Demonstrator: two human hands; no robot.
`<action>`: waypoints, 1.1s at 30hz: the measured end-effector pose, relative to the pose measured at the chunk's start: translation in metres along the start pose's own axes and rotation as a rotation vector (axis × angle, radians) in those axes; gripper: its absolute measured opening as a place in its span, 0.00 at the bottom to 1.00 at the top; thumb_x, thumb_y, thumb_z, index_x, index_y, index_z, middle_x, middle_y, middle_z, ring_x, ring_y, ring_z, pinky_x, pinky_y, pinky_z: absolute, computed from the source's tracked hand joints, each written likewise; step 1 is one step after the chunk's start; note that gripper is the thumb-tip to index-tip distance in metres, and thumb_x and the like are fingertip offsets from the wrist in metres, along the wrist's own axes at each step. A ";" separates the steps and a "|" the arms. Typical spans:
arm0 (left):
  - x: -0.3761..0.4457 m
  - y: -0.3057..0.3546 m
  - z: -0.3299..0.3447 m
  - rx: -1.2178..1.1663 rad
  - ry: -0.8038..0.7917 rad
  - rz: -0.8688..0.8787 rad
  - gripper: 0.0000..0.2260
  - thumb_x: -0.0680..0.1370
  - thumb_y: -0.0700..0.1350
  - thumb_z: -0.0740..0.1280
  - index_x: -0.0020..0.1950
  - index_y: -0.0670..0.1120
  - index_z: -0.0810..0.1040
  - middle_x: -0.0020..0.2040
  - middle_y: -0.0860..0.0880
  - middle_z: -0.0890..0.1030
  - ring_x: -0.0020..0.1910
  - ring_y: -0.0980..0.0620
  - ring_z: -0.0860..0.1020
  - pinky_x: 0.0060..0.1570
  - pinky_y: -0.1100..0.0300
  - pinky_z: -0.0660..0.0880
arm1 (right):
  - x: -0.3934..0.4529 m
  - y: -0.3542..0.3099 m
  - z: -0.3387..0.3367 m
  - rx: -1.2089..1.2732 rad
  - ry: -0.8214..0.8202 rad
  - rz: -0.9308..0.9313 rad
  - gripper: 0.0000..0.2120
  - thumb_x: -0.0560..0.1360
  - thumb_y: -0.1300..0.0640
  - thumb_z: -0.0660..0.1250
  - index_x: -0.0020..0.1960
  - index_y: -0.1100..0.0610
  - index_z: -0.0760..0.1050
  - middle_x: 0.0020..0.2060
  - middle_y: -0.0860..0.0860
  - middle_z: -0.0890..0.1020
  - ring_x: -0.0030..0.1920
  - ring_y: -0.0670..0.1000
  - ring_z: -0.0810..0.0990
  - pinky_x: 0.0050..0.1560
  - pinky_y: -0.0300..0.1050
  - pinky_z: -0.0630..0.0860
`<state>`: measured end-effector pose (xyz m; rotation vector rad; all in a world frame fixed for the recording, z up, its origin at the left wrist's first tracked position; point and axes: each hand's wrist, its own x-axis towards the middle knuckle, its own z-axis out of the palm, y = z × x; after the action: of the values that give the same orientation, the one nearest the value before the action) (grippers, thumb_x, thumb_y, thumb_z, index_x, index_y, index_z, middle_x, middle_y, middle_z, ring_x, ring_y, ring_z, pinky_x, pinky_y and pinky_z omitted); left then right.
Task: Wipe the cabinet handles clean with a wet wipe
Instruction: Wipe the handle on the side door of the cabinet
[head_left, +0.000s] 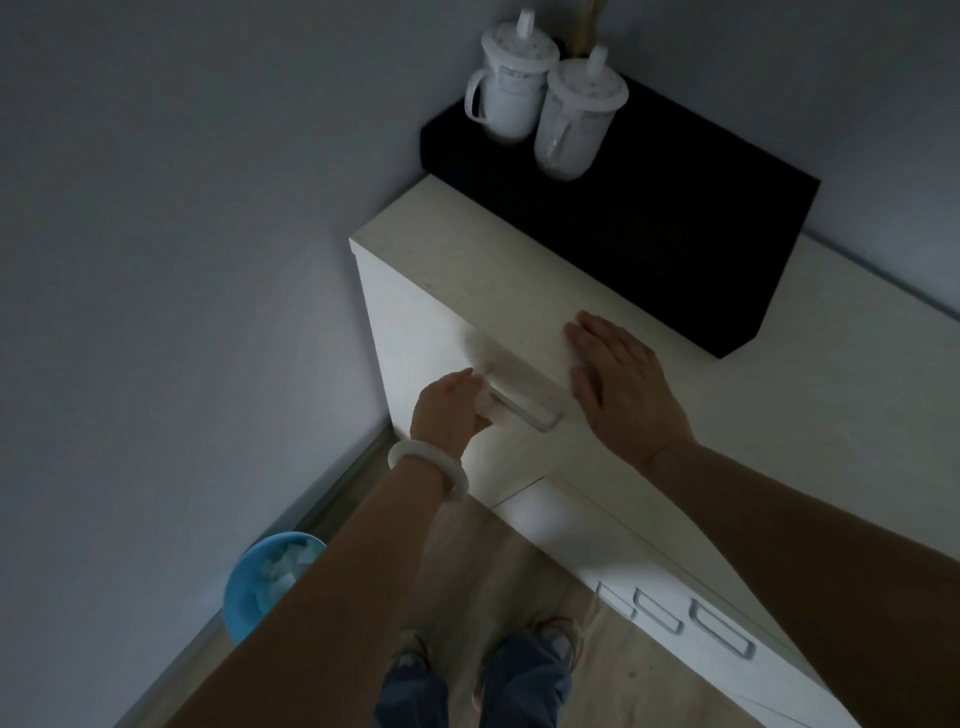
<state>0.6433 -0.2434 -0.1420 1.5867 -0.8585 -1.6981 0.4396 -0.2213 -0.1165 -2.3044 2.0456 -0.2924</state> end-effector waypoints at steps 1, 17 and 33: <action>0.000 0.001 0.000 -0.093 0.053 -0.016 0.15 0.77 0.40 0.68 0.63 0.39 0.76 0.56 0.42 0.80 0.55 0.43 0.80 0.58 0.47 0.77 | 0.000 0.000 0.000 -0.001 -0.003 0.001 0.24 0.80 0.48 0.51 0.75 0.52 0.61 0.74 0.49 0.63 0.74 0.50 0.60 0.74 0.48 0.56; -0.009 -0.016 0.028 -0.424 0.233 -0.180 0.04 0.72 0.36 0.73 0.42 0.39 0.79 0.43 0.40 0.83 0.46 0.43 0.83 0.50 0.52 0.81 | 0.000 0.001 0.001 -0.012 -0.010 0.010 0.25 0.80 0.48 0.51 0.75 0.53 0.61 0.75 0.49 0.63 0.74 0.50 0.60 0.74 0.49 0.56; -0.025 -0.018 0.065 -0.279 0.118 -0.333 0.14 0.67 0.39 0.72 0.49 0.33 0.80 0.36 0.42 0.82 0.35 0.46 0.81 0.43 0.55 0.79 | 0.001 0.001 0.001 -0.008 -0.005 0.011 0.26 0.79 0.47 0.50 0.75 0.53 0.62 0.74 0.50 0.63 0.74 0.51 0.61 0.73 0.50 0.58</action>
<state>0.5794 -0.2105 -0.1392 1.6801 -0.2917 -1.8332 0.4389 -0.2226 -0.1179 -2.2956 2.0597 -0.2787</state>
